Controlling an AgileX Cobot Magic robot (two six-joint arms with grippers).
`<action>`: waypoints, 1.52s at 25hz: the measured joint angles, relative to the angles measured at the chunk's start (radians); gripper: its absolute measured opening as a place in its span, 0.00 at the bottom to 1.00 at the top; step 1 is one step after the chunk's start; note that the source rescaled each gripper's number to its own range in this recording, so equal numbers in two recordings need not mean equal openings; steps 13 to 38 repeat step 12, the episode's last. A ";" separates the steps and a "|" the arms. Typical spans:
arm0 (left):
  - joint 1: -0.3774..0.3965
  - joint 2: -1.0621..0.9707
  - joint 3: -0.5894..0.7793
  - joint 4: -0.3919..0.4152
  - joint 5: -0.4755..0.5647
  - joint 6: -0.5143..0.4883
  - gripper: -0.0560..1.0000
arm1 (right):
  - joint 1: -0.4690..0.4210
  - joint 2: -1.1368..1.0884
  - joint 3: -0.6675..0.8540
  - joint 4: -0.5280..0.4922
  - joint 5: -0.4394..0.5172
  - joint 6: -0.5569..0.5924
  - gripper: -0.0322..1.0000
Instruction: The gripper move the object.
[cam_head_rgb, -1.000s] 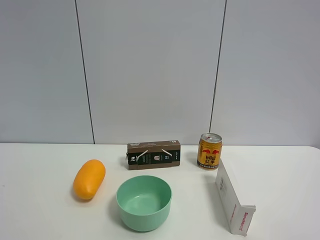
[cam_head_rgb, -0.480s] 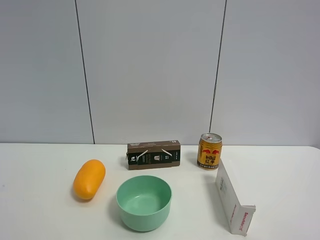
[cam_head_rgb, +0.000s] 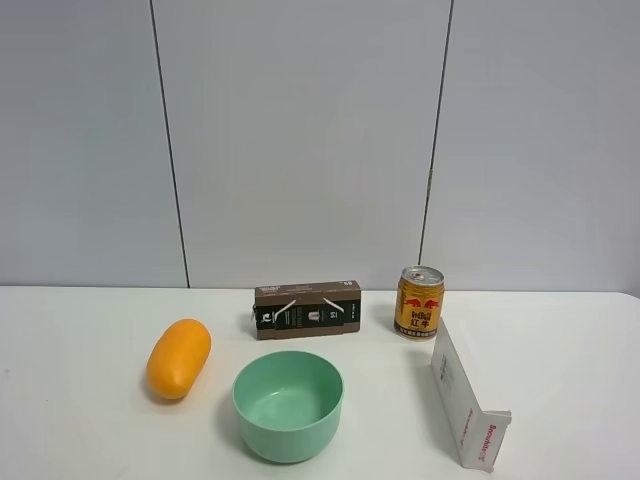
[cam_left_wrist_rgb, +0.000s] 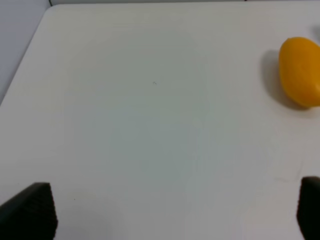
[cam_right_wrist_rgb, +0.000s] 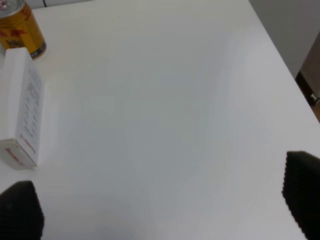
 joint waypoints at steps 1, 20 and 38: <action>0.000 0.000 0.000 0.000 0.000 0.000 1.00 | 0.000 0.000 0.000 0.000 0.000 0.000 1.00; 0.000 0.000 0.000 0.000 0.000 0.000 1.00 | 0.000 0.000 0.000 0.000 0.000 0.000 1.00; 0.000 0.000 0.000 0.000 0.000 0.000 1.00 | 0.000 0.000 0.000 0.000 0.000 0.000 1.00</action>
